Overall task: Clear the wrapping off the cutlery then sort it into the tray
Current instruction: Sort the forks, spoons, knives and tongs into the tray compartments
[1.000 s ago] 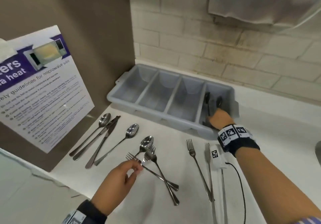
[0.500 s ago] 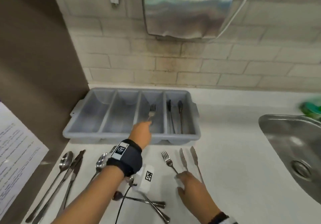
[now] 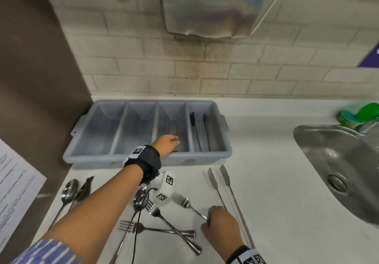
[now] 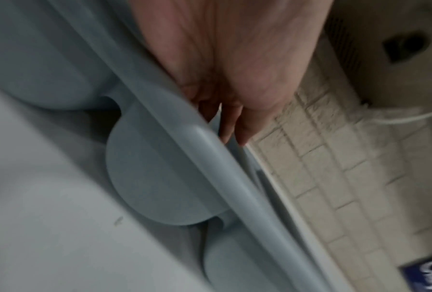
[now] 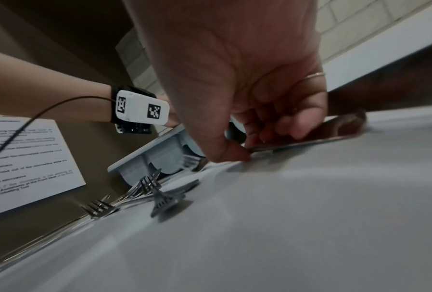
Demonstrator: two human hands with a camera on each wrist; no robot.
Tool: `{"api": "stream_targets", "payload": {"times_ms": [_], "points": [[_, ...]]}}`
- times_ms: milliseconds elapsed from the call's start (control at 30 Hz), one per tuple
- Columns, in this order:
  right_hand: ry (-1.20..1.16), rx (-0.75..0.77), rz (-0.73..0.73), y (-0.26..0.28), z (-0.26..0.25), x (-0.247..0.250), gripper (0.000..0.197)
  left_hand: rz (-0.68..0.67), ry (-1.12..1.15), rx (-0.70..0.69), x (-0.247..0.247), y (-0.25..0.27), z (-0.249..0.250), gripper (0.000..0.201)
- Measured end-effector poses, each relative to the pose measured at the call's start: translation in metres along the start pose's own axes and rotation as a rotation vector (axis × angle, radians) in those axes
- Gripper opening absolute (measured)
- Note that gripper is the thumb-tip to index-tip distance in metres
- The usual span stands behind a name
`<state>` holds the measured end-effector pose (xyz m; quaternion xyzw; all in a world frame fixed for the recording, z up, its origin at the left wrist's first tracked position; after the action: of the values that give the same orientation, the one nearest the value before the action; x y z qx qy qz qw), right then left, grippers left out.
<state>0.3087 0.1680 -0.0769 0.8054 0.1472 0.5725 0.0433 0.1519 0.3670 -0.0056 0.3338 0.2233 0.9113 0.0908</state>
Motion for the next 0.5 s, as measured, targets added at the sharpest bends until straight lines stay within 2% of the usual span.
{"api": "stream_targets", "payload": {"times_ms": [67,167,200,267,333,433,500], "points": [[0.036,0.016,0.005,-0.001,-0.005,0.004,0.009,0.025,0.174,-0.097,0.017,0.031,-0.002,0.035],[0.087,0.131,-0.059,-0.003,-0.005,0.006,0.033,0.071,0.293,-0.209,0.036,0.089,-0.03,0.025],[0.048,0.164,-0.088,-0.001,-0.004,0.008,0.028,0.091,0.285,-0.193,0.039,0.106,-0.049,0.023],[0.014,0.239,-0.024,-0.006,-0.007,0.024,0.012,0.122,0.24,-0.12,0.039,0.132,-0.093,0.021],[-0.136,0.325,-0.041,-0.009,-0.015,0.045,0.015,0.174,0.131,-0.051,0.035,0.152,-0.134,0.018],[-0.341,0.391,0.153,-0.03,-0.039,0.099,0.019,0.256,-0.03,0.038,0.026,0.172,-0.179,0.01],[-0.471,0.352,0.31,-0.06,-0.055,0.132,0.018,0.24,-0.09,0.084,0.016,0.178,-0.192,0.013]]}}
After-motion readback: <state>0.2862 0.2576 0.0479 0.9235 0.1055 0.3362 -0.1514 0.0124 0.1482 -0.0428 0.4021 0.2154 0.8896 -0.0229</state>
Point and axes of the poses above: each hand's wrist, its own y-axis away from the middle knuckle, its own x-axis out of the back of the hand, z = x × y, the point moved 7 cm from there along -y, towards the middle knuckle, and after that the axes turned 14 degrees about x, right-handed, at the moved point
